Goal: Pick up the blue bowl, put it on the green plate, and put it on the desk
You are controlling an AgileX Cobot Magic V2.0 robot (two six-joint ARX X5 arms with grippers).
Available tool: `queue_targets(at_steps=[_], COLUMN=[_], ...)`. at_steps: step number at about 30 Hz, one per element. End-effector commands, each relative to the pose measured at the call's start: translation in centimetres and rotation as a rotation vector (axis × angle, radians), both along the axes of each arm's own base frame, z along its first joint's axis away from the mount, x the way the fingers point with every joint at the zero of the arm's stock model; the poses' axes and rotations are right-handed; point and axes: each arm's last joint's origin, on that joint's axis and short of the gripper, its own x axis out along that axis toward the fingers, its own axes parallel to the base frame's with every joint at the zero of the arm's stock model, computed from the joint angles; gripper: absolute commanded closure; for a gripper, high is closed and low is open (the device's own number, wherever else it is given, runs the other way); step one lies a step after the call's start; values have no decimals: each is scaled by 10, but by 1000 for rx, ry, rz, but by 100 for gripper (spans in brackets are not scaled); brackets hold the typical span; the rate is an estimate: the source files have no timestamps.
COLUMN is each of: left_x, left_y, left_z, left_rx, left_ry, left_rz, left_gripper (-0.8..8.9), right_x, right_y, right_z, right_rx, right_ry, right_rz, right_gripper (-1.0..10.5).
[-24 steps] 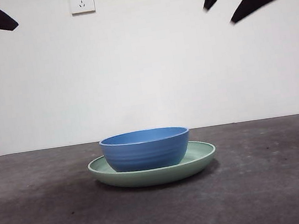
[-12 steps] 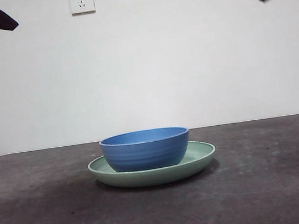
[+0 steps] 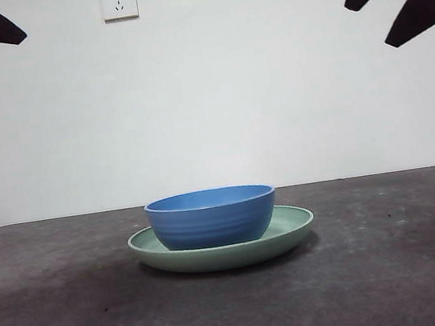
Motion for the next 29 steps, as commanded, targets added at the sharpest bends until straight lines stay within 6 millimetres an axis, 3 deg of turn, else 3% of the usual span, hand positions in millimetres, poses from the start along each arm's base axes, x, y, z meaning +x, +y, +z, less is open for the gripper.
queue_targets(at_steps=[1,11,12,15,29], left_x=[1,1,1,1,1], left_y=[-1,-1,-1,-1,-1], left_z=[3,3,3,3,3], left_rx=[-7,-7,-7,-7,-7], left_ry=[-14,-14,-14,-15,-15], left_rz=[-14,-14,-14,-14,-14], left_gripper=[565,576,604,802,803], right_x=[1,1,1,1,1], right_y=[2,2,2,2,2], right_z=[2,2,2,2,2], right_rx=[10,9,9,6,8], right_ry=[-21,-20,-19,-17,-20], right_rz=[16,16,16,16,15], right_gripper=[673,677,697,935,935])
